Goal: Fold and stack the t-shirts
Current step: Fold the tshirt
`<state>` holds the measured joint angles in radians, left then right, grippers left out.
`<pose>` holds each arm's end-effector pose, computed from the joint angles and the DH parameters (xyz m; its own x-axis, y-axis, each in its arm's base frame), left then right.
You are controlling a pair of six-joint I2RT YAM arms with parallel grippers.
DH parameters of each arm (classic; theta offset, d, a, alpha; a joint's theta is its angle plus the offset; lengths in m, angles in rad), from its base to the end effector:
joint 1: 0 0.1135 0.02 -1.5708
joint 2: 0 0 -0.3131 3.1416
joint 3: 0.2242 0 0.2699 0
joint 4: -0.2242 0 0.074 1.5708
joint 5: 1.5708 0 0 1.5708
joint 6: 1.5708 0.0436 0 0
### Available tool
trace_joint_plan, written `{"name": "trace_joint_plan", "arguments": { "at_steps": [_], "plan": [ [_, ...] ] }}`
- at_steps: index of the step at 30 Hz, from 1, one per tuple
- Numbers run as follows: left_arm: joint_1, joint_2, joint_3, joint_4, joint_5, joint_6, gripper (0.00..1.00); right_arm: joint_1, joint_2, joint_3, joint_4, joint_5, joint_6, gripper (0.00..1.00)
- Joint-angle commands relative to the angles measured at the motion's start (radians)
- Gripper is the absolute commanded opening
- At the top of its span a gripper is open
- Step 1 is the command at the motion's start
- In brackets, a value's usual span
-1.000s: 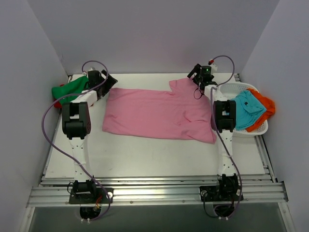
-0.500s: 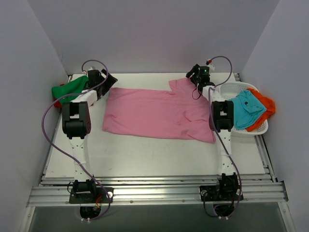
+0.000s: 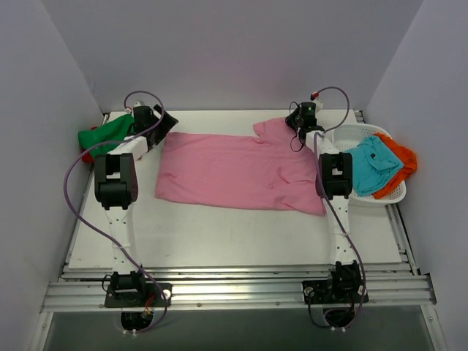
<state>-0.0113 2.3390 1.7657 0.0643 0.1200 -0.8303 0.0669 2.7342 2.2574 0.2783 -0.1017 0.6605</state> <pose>0.5935 -0.0119 0.1892 -0.4142 -0.7282 -0.5461 -0.2816 0.6730 -0.6839 0.6821 0.0501 0.1470 -0.2571 0.5945 -0.7619 -0.0102 0.7867 0.6173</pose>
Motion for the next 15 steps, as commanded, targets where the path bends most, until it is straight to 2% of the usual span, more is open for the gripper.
{"name": "trace_joint_plan", "arguments": {
  "at_steps": [1, 8, 15],
  "plan": [
    [0.007, 0.002, 0.024, 0.023, -0.017, 0.010, 0.94, 0.010, 0.009, -0.002, -0.033, -0.018, -0.015, 0.05],
    [0.040, -0.007, 0.046, -0.060, -0.036, 0.003, 0.96, 0.005, -0.008, -0.039, -0.021, -0.015, -0.019, 0.02],
    [0.037, -0.110, -0.026, -0.063, -0.052, 0.019, 0.96, 0.001, -0.019, -0.068, -0.008, -0.009, -0.022, 0.01]
  ]
}}
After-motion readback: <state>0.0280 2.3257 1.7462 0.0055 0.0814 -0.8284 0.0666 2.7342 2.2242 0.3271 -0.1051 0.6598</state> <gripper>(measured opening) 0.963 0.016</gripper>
